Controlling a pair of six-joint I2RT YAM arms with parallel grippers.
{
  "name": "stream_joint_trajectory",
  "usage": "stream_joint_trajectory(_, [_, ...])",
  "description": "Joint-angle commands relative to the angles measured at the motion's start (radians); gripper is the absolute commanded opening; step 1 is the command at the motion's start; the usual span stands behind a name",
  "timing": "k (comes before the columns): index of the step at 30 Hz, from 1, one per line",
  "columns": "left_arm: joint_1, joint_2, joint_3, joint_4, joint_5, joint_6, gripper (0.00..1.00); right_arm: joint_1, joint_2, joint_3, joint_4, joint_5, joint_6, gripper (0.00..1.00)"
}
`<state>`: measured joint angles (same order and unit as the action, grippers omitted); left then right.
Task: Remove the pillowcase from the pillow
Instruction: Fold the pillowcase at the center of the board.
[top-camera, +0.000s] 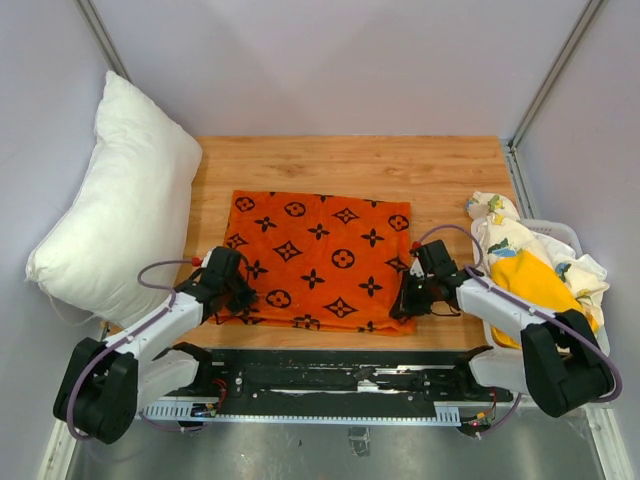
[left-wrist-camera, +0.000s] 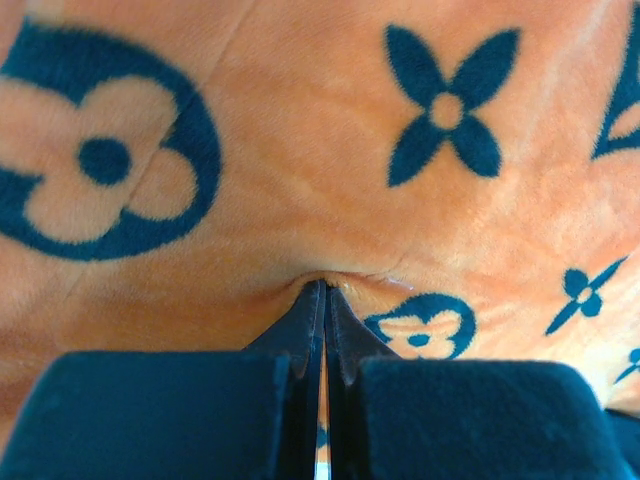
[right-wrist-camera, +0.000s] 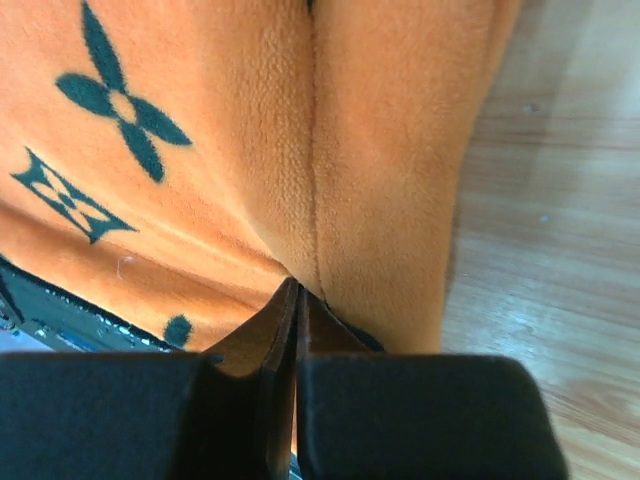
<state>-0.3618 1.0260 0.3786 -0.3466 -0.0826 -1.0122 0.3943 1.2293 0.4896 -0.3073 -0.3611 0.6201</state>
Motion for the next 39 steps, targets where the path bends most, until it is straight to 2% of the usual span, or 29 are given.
stream_joint_trajectory(1, [0.019, 0.032, 0.092, 0.091, 0.014, 0.234, 0.0, -0.023, -0.063, 0.057, -0.043, 0.128, -0.033, 0.01])
stream_joint_trajectory(4, [0.019, 0.069, 0.224, 0.219, 0.085, 0.36, 0.07, -0.022, -0.109, 0.13, 0.066, 0.186, -0.051, 0.01])
stream_joint_trajectory(6, [0.019, 0.114, 0.335, 0.254, 0.065, 0.395, 0.1, -0.023, -0.106, 0.178, 0.158, 0.225, -0.039, 0.01])
stream_joint_trajectory(10, [0.02, 0.235, 0.44, 0.502, 0.178, 0.444, 0.14, -0.021, 0.041, 0.312, 0.318, 0.169, 0.001, 0.01])
stream_joint_trajectory(12, [0.023, 0.366, 0.536, 0.52, 0.237, 0.459, 0.12, -0.017, 0.159, 0.401, 0.344, 0.109, 0.013, 0.01])
stream_joint_trajectory(15, [0.033, 0.508, 0.636, 0.524, 0.311, 0.459, 0.02, -0.016, 0.319, 0.537, 0.344, 0.048, 0.04, 0.01])
stream_joint_trajectory(19, [0.069, 0.609, 0.519, 0.815, 0.47, 0.346, 0.02, -0.01, 0.463, 0.542, 0.555, -0.061, 0.14, 0.01])
stream_joint_trajectory(22, [0.089, 0.715, 0.425, 1.068, 0.567, 0.259, 0.07, 0.006, 0.583, 0.519, 0.846, -0.216, 0.203, 0.01])
stream_joint_trajectory(25, [0.121, 0.821, 0.388, 1.161, 0.608, 0.22, 0.08, 0.01, 0.724, 0.502, 1.101, -0.356, 0.309, 0.01])
stream_joint_trajectory(29, [0.216, 0.908, 0.277, 1.361, 0.666, 0.11, 0.06, -0.049, 0.857, 0.408, 1.305, -0.357, 0.426, 0.01])
stream_joint_trajectory(33, [0.331, 0.95, 0.204, 1.474, 0.708, 0.038, 0.05, -0.134, 0.855, 0.306, 1.33, -0.33, 0.417, 0.01])
stream_joint_trajectory(36, [0.387, 0.947, 0.201, 1.425, 0.692, 0.069, 0.04, -0.196, 0.795, 0.252, 1.234, -0.273, 0.355, 0.01])
stream_joint_trajectory(39, [0.41, 0.921, 0.215, 1.306, 0.606, 0.139, 0.04, -0.254, 0.728, 0.206, 1.118, -0.188, 0.302, 0.01])
